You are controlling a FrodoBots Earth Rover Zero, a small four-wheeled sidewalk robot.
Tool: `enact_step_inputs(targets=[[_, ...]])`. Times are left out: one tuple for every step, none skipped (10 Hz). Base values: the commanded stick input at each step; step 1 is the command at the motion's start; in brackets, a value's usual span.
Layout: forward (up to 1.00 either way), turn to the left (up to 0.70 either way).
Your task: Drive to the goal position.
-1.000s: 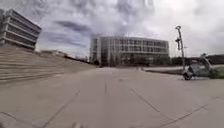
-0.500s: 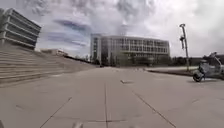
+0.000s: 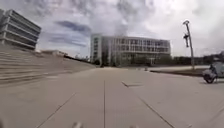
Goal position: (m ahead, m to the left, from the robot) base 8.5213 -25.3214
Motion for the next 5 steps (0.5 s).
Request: enact_step_inputs(targets=[[1.0, 0.0], [1.0, -0.03], [1.0, -0.28], [1.0, -0.4], [1.0, -0.4]])
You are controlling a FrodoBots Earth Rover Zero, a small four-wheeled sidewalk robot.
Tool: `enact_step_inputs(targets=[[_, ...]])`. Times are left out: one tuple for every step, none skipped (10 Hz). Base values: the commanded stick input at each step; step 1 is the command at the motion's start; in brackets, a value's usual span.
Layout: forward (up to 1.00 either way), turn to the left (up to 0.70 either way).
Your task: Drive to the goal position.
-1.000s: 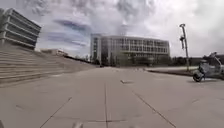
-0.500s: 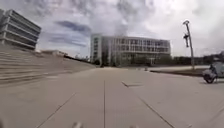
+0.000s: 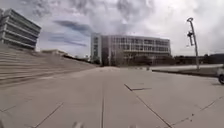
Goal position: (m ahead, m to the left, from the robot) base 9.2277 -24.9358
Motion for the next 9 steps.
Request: enact_step_inputs(targets=[[1.0, -0.29], [1.0, 0.0], [1.0, 0.0], [1.0, 0.0], [1.0, 0.0], [1.0, 0.0], [1.0, 0.0], [1.0, 0.0], [1.0, 0.0]])
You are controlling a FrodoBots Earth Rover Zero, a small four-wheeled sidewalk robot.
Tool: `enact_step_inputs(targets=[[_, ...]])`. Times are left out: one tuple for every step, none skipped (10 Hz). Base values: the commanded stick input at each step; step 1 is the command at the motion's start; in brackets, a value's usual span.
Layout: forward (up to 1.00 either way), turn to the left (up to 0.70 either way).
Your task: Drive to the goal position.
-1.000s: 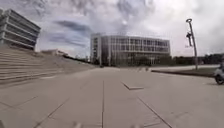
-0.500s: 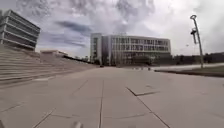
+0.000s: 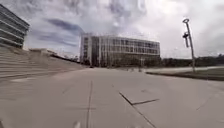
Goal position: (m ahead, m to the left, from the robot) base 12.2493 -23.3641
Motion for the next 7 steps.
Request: enact_step_inputs(targets=[[1.0, 0.0], [1.0, 0.0], [1.0, 0.0], [1.0, 0.0], [1.0, 0.0], [1.0, 0.0], [1.0, 0.0]])
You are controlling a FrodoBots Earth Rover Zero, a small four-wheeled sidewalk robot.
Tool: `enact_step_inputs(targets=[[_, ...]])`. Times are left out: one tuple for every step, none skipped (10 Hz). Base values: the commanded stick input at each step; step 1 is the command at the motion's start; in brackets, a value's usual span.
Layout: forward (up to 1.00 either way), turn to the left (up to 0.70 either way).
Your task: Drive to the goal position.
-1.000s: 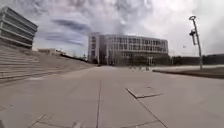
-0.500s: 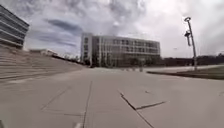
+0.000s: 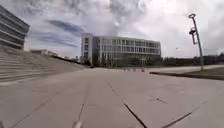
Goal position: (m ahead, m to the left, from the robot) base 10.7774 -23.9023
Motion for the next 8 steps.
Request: enact_step_inputs(targets=[[1.0, 0.0], [1.0, 0.0], [1.0, 0.0], [1.0, 0.0], [1.0, 0.0], [1.0, 0.0], [1.0, 0.0], [1.0, 0.0]])
